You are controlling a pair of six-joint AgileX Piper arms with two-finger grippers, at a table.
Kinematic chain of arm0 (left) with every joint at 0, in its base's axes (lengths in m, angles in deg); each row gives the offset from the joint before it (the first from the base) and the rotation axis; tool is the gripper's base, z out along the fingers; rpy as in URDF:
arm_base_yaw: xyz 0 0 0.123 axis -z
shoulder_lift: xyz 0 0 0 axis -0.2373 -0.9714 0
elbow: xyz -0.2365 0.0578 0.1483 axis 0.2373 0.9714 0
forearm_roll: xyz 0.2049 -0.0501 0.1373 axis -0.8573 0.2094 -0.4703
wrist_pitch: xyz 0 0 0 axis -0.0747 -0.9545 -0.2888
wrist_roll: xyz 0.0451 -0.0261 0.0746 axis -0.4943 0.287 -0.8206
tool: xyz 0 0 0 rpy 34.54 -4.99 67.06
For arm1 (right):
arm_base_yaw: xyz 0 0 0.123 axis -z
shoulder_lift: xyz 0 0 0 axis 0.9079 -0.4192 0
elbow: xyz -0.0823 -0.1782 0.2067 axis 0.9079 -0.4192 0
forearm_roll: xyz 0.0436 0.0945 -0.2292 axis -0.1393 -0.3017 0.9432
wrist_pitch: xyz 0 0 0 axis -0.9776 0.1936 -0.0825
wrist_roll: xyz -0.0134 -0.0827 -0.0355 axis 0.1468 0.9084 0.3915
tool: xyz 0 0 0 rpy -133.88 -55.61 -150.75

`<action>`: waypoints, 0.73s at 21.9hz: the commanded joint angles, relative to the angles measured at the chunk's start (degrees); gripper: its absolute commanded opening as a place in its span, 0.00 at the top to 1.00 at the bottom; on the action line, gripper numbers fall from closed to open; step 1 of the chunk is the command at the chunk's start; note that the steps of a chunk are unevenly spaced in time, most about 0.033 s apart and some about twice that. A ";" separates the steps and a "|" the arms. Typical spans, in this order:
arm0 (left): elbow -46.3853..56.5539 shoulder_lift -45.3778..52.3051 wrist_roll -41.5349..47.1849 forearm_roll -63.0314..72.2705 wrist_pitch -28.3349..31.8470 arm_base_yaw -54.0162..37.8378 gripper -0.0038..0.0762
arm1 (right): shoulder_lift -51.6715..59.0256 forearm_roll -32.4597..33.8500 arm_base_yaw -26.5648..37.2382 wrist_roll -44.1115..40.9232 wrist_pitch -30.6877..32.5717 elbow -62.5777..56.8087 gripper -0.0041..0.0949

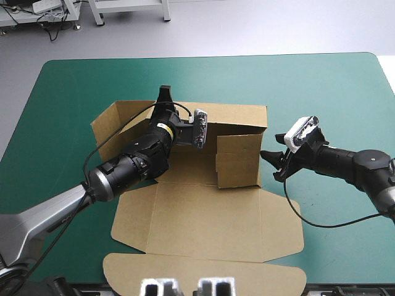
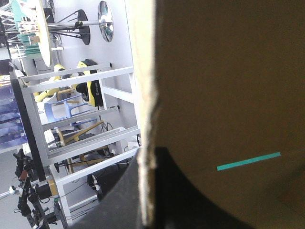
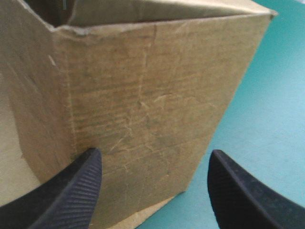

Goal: Fold the box

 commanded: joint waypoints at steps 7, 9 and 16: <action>-1.58 1.66 0.39 -2.86 3.75 0.71 0.96 | 6.66 5.95 -0.10 -10.42 7.80 3.62 0.34; -1.58 1.66 2.14 -4.46 4.29 0.71 0.96 | 7.47 9.04 -0.10 -14.58 6.60 4.75 0.34; -2.15 1.38 3.92 -4.79 5.77 0.71 0.96 | 4.04 11.94 -3.67 -17.46 3.80 4.49 0.34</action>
